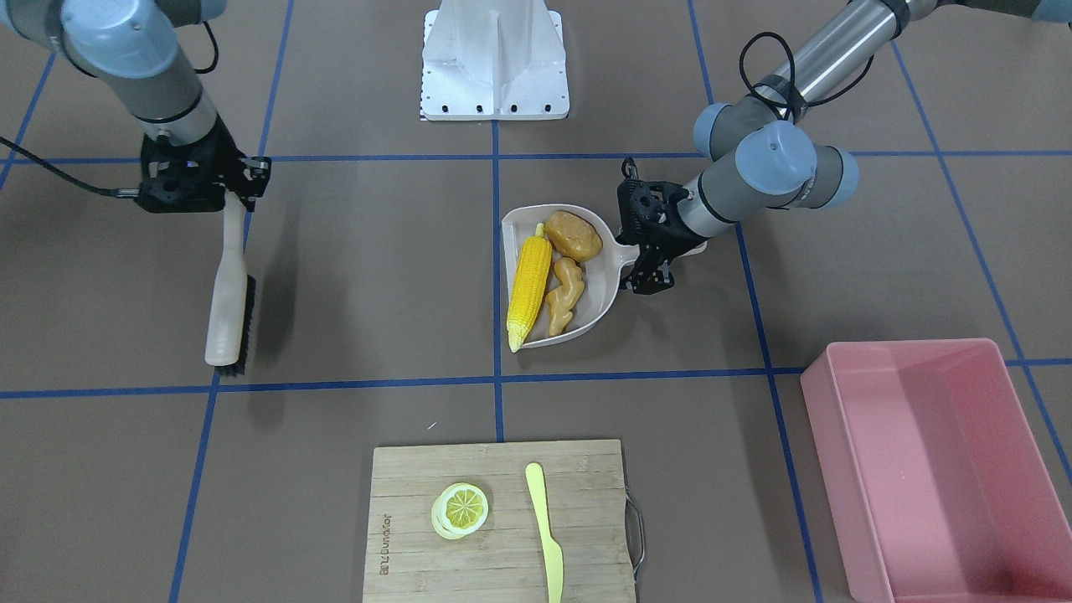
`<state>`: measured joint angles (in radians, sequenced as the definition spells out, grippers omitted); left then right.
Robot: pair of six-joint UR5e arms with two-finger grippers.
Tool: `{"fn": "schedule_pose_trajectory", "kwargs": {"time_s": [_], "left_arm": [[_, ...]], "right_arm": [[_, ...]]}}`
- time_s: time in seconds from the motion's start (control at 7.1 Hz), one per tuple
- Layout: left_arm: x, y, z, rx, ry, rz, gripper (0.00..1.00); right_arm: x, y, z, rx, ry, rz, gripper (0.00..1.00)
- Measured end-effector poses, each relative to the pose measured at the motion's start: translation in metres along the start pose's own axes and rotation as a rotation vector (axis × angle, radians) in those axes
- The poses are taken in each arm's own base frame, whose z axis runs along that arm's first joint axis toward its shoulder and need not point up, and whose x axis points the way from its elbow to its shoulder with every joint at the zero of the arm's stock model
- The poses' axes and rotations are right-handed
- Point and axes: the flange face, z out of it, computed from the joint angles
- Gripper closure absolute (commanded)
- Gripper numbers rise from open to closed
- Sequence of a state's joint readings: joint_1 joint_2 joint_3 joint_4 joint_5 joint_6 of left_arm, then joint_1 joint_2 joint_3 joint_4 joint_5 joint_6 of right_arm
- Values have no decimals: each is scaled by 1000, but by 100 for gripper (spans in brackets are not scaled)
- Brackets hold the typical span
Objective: Sweep and dump trash into bin
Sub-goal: 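Lift the brush away and set it down near the right arm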
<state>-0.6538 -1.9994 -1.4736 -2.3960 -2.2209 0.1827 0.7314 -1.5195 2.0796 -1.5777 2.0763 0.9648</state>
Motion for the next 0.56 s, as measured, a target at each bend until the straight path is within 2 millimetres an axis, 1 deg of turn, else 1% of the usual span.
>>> {"fn": "schedule_pose_trajectory", "kwargs": {"time_s": [0.14, 0.28, 0.42, 0.56], "left_arm": [[-1, 0, 0, -1, -5, -5, 27], [-2, 0, -1, -1, -14, -14, 36], [-3, -1, -3, 0, -21, -22, 47], [-4, 0, -4, 4, -25, -32, 59]], "right_arm": [[45, 1, 2, -4, -4, 46, 100], [87, 6, 6, -6, 4, 77, 100], [130, 16, 17, -2, 7, 87, 100], [165, 25, 29, 7, -4, 85, 100]]}}
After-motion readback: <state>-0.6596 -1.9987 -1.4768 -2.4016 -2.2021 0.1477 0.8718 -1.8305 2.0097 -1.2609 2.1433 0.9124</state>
